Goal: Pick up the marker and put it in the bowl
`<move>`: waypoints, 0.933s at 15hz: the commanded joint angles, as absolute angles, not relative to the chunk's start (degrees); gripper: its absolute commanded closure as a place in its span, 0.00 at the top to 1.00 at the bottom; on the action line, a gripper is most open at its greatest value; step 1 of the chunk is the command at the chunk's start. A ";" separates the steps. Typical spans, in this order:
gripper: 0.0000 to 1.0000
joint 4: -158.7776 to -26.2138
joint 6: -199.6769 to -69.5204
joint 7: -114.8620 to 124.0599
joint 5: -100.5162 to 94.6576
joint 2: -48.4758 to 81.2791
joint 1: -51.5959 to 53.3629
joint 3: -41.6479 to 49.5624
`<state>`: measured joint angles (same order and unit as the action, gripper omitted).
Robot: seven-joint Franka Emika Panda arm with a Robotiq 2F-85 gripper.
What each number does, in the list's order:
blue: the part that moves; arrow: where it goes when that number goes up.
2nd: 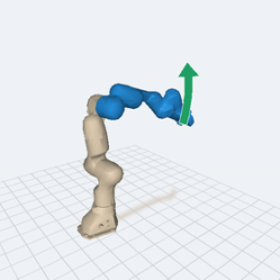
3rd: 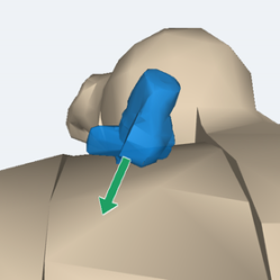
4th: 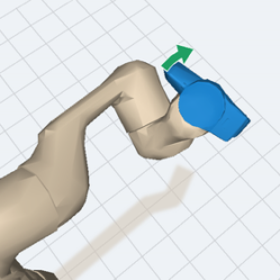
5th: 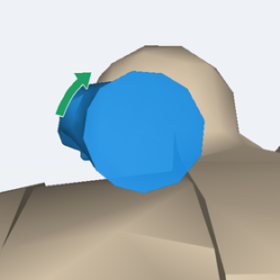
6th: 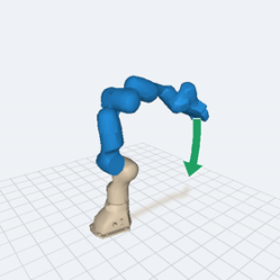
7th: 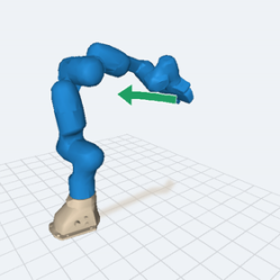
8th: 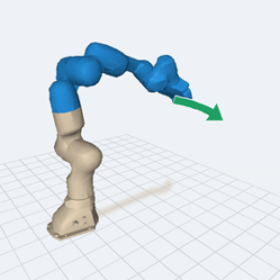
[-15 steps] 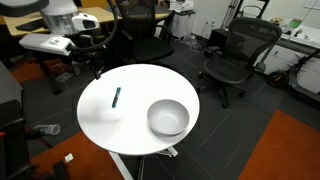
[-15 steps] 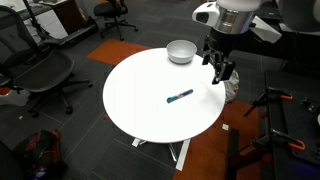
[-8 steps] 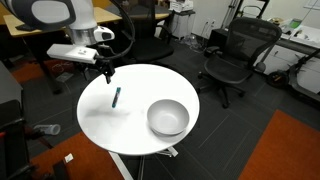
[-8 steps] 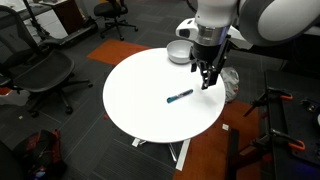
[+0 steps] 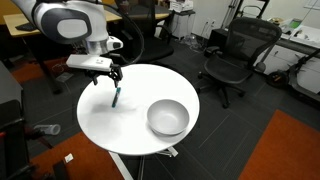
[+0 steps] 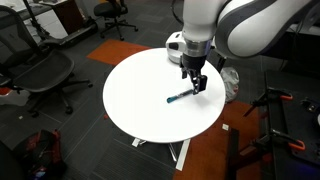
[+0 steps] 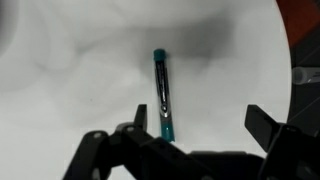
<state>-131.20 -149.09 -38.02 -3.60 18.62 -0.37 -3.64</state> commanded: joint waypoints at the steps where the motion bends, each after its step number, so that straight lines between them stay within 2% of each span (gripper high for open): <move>1: 1.00 -129.38 -152.33 -39.34 -5.32 21.78 -1.96 -4.82; 14: 1.00 -122.92 -153.89 -41.15 -5.14 30.08 -5.86 -7.33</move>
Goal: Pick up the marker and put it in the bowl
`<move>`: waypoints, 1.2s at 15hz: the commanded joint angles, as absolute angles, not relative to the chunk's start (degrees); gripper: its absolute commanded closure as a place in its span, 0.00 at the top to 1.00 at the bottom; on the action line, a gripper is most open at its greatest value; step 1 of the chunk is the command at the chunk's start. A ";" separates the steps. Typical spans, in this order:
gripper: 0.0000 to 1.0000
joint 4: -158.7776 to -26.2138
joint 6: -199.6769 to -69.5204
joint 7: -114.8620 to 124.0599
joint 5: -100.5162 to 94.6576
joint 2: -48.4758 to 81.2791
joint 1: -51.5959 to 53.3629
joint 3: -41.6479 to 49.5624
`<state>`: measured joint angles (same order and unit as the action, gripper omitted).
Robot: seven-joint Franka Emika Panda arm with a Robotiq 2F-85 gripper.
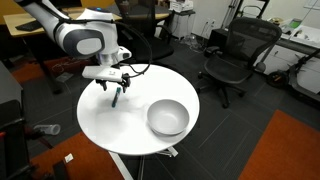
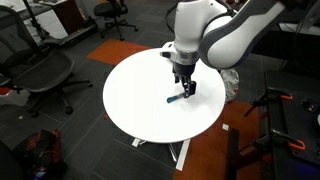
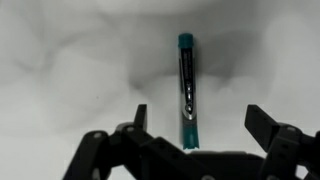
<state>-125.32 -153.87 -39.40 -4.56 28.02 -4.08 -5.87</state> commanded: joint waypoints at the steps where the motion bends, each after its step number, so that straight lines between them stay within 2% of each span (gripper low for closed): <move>1: 1.00 -122.58 -153.83 -40.98 -5.17 30.52 -5.75 -7.49; 9: 1.00 -121.27 -153.64 -40.40 -5.63 33.32 -5.26 -8.37; 10: 0.89 -121.18 -153.57 -40.27 -5.58 33.59 -5.26 -8.46; 11: 0.74 -121.12 -153.52 -40.25 -5.52 33.80 -5.32 -8.57; 18: 0.20 -120.68 -153.19 -40.51 -5.36 34.25 -5.90 -8.73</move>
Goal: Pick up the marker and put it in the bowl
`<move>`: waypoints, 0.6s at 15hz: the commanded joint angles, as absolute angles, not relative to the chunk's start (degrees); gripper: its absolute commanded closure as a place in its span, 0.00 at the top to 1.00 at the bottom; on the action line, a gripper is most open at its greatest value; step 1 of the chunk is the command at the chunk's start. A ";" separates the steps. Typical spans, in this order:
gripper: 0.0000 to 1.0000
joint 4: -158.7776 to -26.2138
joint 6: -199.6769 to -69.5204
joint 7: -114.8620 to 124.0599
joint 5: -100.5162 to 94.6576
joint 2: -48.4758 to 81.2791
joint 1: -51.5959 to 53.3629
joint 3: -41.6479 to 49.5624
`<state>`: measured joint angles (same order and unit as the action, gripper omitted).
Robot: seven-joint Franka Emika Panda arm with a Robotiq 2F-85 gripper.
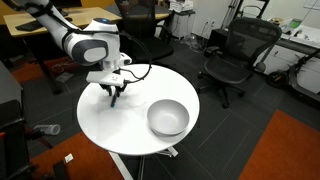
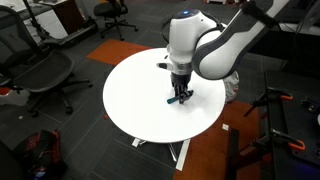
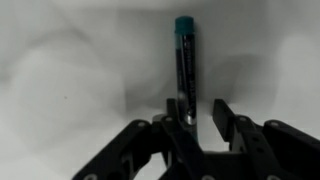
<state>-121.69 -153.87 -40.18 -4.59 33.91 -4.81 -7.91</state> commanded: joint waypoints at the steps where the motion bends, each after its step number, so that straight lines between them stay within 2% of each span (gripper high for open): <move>1: 0.12 -120.59 -153.20 -40.45 -5.40 34.26 -5.90 -8.66; 3: 0.00 -120.68 -153.06 -40.31 -5.21 33.77 -6.03 -8.74; 5: 0.05 -121.25 -152.94 -37.99 -5.24 32.00 -5.23 -7.75; 9: 0.05 -123.64 -152.52 -32.86 -6.34 25.66 -4.32 -5.42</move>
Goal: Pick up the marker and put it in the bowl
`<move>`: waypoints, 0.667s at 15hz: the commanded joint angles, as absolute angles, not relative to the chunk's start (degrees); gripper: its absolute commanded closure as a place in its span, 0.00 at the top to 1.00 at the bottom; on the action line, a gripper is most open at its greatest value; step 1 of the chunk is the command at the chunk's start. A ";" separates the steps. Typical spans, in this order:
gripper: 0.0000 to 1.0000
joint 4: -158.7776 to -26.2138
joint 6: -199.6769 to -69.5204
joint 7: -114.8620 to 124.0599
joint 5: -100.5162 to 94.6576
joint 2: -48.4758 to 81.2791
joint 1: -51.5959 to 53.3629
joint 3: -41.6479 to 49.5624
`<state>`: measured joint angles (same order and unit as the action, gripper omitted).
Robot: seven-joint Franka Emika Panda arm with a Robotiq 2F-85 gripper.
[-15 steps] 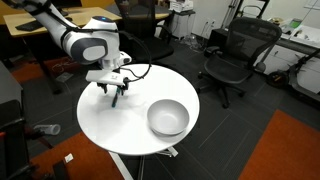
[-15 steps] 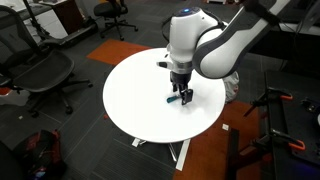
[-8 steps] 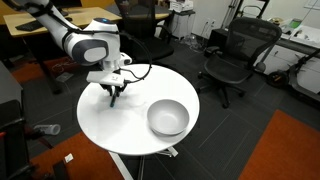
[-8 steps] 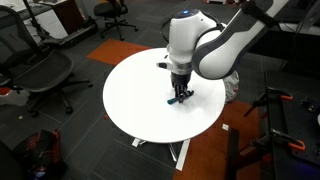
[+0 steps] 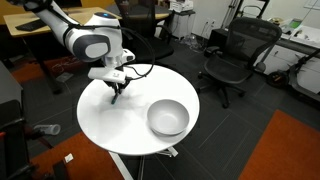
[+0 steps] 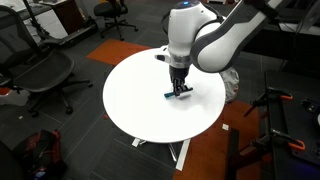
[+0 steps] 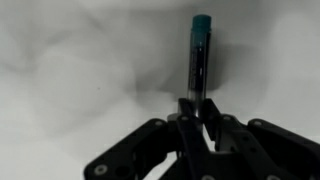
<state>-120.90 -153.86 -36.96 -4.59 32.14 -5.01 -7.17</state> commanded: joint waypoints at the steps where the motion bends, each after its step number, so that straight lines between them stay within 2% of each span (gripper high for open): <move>1: 0.05 -123.90 -151.78 -31.39 -6.89 24.01 -3.89 -4.53; 10: 0.05 -123.53 -148.61 -15.00 -19.09 11.55 -2.53 4.52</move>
